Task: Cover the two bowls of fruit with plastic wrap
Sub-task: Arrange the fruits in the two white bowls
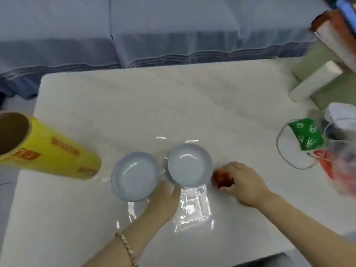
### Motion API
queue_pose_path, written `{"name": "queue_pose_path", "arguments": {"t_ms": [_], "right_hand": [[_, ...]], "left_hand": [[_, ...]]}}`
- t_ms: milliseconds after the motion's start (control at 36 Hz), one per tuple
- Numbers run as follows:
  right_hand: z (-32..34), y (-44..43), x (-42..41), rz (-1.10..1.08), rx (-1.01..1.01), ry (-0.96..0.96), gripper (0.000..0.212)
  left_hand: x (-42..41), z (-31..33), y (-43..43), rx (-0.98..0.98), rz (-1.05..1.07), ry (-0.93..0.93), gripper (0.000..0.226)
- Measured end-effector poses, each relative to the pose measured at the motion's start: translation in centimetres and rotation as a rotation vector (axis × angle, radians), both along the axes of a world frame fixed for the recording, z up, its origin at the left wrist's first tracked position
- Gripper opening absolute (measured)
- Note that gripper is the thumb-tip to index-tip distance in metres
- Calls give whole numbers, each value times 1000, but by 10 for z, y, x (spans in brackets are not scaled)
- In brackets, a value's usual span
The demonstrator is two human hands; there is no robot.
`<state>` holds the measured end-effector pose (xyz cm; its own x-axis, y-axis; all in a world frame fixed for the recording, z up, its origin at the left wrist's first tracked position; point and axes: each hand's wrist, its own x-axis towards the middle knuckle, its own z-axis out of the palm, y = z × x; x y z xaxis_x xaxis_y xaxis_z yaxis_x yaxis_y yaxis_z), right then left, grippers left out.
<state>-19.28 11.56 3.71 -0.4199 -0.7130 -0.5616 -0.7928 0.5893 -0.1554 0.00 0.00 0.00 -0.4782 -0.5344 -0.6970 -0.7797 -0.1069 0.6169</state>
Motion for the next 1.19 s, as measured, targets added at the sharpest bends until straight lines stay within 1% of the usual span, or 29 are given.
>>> {"name": "queue_pose_path", "arguments": {"t_ms": [83, 139, 222, 306, 361, 417, 444, 500, 556, 639, 694, 778, 833, 889, 917, 944, 972, 1056, 1083, 1139, 1194], "right_hand": [[-32, -5, 0, 72, 58, 62, 72], [-48, -7, 0, 111, 65, 106, 68], [-63, -5, -2, 155, 32, 212, 59], [-51, -1, -1, 72, -15, 281, 61], [-33, 3, -1, -6, -187, 335, 68], [-9, 2, 2, -56, -464, 303, 72], [1, -1, 2, -24, -562, 270, 73], [15, -11, 8, 67, -639, 220, 73], [15, -27, 19, 129, -620, 173, 73], [-8, -51, 32, 186, -543, 77, 66], [-32, -62, 39, 204, -487, 35, 55], [-60, -75, 47, 229, -421, 64, 29], [-69, -78, 51, 238, -378, 37, 25], [-72, -81, 54, 249, -360, -12, 18], [-70, -81, 56, 248, -352, -35, 20], [-67, -80, 57, 239, -348, -54, 27], [-63, -79, 59, 229, -346, -70, 34], [-52, -67, 59, 198, -307, -89, 57], [-49, -60, 56, 178, -295, -101, 64], [-44, -43, 44, 118, -320, -100, 68], [-41, -22, 27, 59, -376, -10, 58]], "left_hand": [[-12, -24, 2, 85, 61, 134, 33], [-17, -36, 1, 159, 176, 243, 32], [-16, -52, 2, 150, 272, 368, 28], [-18, -65, 3, 201, 339, 491, 26], [-19, -68, 5, 237, 379, 551, 23], [-20, -72, 6, 237, 395, 584, 21], [-21, -72, 6, 229, 396, 591, 19], [-21, -72, 7, 190, 383, 580, 16], [-19, -71, 9, 149, 360, 561, 18], [-16, -65, 10, 114, 298, 541, 19], [-14, -62, 10, 127, 285, 515, 18], [-13, -61, 7, 128, 245, 464, 24], [-12, -59, 8, 101, 226, 423, 27], [-11, -55, 11, 82, 238, 436, 21], [-11, -52, 13, 68, 250, 445, 16], [-10, -51, 14, 33, 259, 445, 11], [-9, -50, 15, -44, 234, 420, 9], [-3, -43, 16, -456, 49, 237, 22], [-1, -39, 17, -576, -3, 202, 26], [-1, -29, 19, -773, -116, 188, 37], [-5, -22, 18, -954, -238, 182, 43]]}}
